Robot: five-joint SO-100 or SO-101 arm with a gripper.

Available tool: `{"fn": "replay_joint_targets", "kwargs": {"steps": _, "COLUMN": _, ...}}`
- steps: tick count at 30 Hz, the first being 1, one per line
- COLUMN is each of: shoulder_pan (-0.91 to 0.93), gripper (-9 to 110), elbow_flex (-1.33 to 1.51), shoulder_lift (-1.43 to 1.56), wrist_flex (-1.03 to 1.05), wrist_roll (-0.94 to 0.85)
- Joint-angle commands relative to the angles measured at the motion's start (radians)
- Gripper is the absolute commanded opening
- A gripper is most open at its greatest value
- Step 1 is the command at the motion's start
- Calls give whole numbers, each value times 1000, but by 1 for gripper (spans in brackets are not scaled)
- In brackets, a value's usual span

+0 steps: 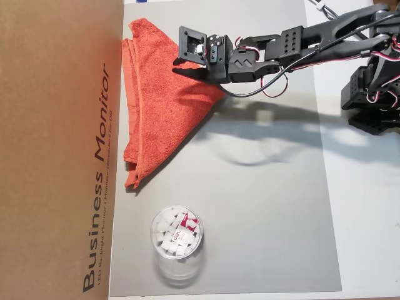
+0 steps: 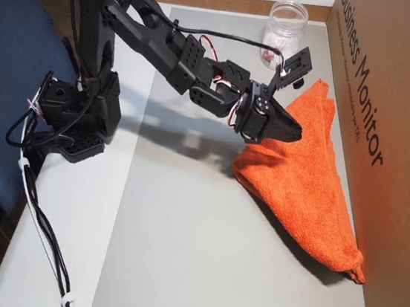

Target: Fold the blanket.

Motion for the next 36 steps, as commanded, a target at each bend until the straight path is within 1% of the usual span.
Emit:
{"fn": "replay_joint_targets", "kwargs": {"steps": 1, "shoulder_pan": -6, "gripper": 2, "elbow_flex": -5, "shoulder_lift": 110, "wrist_flex": 103, "wrist_roll": -5}}
{"fn": "replay_joint_targets", "kwargs": {"steps": 11, "shoulder_pan": -14, "gripper": 2, "elbow_flex": -5, "shoulder_lift": 276, "wrist_flex": 436, "wrist_roll": 8}}
{"fn": "replay_joint_targets", "kwargs": {"steps": 28, "shoulder_pan": -25, "gripper": 1, "elbow_flex": -2, "shoulder_lift": 506, "wrist_flex": 874, "wrist_roll": 12}}
{"fn": "replay_joint_targets", "kwargs": {"steps": 31, "shoulder_pan": -25, "gripper": 1, "elbow_flex": 28, "shoulder_lift": 543, "wrist_flex": 913, "wrist_roll": 12}}
{"fn": "replay_joint_targets", "kwargs": {"steps": 36, "shoulder_pan": -25, "gripper": 1, "elbow_flex": 118, "shoulder_lift": 635, "wrist_flex": 920, "wrist_roll": 12}}
